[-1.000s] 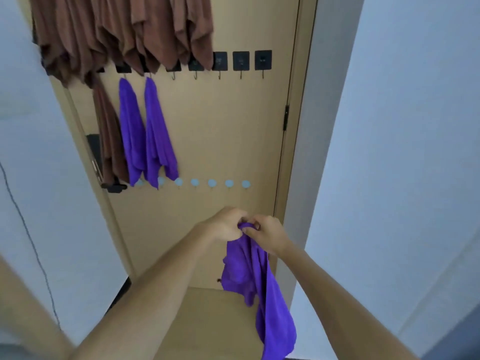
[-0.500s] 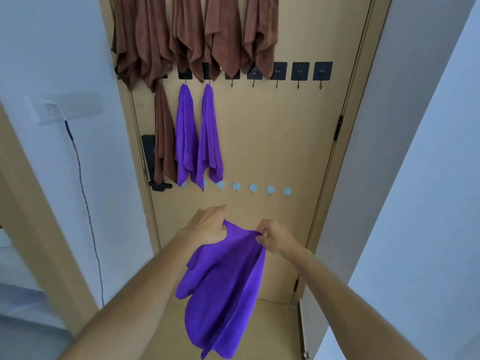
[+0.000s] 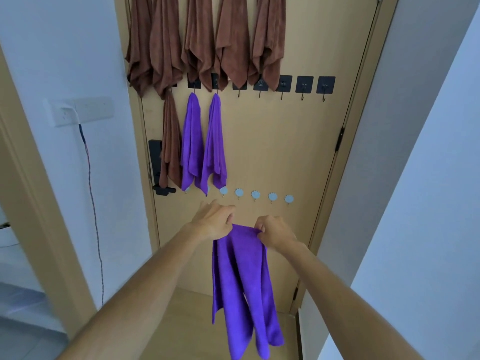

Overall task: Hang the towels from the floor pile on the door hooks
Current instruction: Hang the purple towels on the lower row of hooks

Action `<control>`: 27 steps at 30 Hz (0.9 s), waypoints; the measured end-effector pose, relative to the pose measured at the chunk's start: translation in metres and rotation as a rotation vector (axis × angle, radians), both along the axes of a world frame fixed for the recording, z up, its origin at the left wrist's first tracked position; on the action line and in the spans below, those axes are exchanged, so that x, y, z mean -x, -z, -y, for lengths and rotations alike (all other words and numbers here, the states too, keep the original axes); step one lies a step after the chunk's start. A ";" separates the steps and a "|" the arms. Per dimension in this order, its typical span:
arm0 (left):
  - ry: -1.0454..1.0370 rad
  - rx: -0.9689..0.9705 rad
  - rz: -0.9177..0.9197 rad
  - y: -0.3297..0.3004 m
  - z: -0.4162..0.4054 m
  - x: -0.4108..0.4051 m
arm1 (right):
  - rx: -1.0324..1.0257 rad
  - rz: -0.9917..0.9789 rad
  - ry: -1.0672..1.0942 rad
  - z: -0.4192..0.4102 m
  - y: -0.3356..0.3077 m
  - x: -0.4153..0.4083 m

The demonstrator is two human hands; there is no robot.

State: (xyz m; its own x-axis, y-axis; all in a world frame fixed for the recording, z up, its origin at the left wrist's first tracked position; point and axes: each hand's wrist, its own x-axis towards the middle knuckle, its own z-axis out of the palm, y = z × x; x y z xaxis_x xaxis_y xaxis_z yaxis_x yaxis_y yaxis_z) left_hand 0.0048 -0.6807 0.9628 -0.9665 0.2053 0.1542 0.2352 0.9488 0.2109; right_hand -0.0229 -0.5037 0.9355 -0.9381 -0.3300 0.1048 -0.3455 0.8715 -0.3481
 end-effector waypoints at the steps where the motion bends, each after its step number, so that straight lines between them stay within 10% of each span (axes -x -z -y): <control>1: -0.016 0.020 0.010 0.001 0.001 0.000 | 0.036 0.000 0.001 -0.001 -0.003 0.000; 9: -0.008 -0.396 0.279 0.019 -0.032 0.000 | 0.291 -0.021 -0.036 -0.001 -0.017 0.000; 27: -0.010 -0.477 0.295 0.004 -0.015 0.022 | 0.287 0.149 -0.096 -0.013 -0.017 0.012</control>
State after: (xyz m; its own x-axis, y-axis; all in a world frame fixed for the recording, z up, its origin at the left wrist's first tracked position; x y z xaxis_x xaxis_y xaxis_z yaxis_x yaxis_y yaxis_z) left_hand -0.0170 -0.6652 0.9592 -0.9843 0.1697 -0.0490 0.0929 0.7337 0.6731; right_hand -0.0349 -0.4904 0.9526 -0.9162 -0.3945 0.0700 -0.3479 0.6968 -0.6273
